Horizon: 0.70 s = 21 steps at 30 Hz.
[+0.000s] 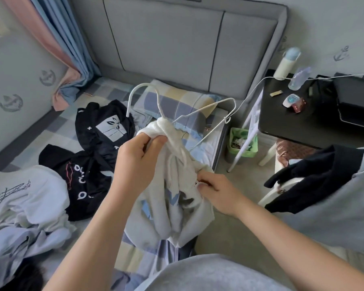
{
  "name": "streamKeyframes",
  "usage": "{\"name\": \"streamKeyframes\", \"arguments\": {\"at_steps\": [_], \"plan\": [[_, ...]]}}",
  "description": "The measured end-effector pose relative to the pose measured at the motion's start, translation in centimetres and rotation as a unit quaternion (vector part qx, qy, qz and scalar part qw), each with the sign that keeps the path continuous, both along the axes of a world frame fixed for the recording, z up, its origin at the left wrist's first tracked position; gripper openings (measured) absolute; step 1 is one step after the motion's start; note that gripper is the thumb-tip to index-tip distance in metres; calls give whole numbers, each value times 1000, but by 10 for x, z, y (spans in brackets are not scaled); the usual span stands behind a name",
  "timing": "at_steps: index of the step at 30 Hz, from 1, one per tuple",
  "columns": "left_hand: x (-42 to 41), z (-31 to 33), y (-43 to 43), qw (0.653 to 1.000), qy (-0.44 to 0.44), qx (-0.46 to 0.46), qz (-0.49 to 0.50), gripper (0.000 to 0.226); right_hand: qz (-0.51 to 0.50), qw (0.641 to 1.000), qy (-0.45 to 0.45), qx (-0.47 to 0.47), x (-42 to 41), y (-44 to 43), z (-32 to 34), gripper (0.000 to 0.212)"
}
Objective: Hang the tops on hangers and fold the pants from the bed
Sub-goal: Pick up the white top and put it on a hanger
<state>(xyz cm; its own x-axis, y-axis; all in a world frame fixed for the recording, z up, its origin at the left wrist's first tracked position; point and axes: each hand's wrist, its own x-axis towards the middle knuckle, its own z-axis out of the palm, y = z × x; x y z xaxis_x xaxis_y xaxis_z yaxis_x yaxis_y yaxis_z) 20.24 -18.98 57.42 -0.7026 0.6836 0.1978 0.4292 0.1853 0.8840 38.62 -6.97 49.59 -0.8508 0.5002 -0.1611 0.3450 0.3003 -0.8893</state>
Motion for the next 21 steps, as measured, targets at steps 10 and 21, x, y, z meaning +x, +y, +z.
{"name": "streamKeyframes", "arguments": {"at_steps": [10,21], "plan": [[-17,-8,-15,994,38,-56,-87,53,155,928,-323,103,11,31,-46,10],[-35,-16,-39,957,29,-239,-161,50,56,892,-334,299,33,105,-24,35]]}}
